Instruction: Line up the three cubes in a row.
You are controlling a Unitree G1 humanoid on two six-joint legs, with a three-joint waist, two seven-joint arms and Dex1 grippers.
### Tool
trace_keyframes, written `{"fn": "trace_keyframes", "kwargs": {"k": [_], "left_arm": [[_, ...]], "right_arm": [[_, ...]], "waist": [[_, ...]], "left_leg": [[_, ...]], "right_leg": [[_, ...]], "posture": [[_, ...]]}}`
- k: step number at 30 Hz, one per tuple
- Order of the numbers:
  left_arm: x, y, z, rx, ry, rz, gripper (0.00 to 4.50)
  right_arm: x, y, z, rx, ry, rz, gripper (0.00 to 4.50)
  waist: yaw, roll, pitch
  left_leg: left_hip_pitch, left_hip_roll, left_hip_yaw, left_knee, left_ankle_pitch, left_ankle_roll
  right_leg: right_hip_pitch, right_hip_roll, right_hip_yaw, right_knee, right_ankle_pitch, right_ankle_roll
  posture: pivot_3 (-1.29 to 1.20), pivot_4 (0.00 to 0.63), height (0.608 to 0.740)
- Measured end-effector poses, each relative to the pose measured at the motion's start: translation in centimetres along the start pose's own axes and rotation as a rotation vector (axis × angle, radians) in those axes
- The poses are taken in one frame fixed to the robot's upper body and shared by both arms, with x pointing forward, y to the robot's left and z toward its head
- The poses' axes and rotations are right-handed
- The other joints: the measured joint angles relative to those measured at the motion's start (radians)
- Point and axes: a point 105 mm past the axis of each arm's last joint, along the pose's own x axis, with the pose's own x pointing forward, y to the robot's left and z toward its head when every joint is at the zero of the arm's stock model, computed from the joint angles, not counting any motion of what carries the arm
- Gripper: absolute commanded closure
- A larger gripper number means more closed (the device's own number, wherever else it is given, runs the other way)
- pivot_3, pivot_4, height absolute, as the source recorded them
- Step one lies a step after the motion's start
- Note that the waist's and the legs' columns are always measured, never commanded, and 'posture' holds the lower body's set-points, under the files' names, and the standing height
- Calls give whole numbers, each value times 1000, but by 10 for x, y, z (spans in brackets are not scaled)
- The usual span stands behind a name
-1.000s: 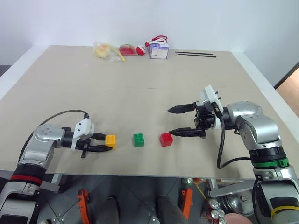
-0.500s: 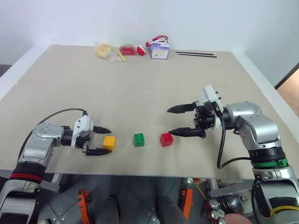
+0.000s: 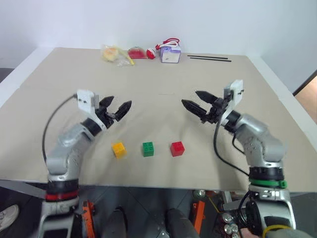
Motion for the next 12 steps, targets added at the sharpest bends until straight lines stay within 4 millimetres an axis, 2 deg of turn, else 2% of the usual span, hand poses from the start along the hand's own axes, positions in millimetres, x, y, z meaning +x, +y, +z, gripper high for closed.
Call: {"fn": "trace_keyframes", "kwargs": {"k": [1,6,9,12], "left_arm": [[-1,3,-3,7,4,39,49],[-24,48,-11,119,-2,402,49],[-29,60,-10,183,-22,498,49],[-31,67,-18,196,-9,541,49]], "right_arm": [[1,-1,-2,0,-6,-30,0],[-4,-26,-13,-98,-44,-313,0],[-9,-43,-31,-116,-31,-468,0],[-12,-52,-43,-125,-26,-549,0]], "waist": [[-1,0,0],[-1,0,0],[-2,0,0],[-2,0,0]], "left_leg": [[0,0,0,0,0,0],[1,0,0,2,2,1],[1,-1,0,2,3,3],[1,-2,0,2,3,3]], "right_leg": [[-1,1,1,0,1,-1],[1,1,1,-1,2,-5],[2,0,1,-4,4,-6],[3,0,1,-4,5,-7]], "posture": [[0,150,738],[0,150,738],[0,150,738],[0,150,738]]}}
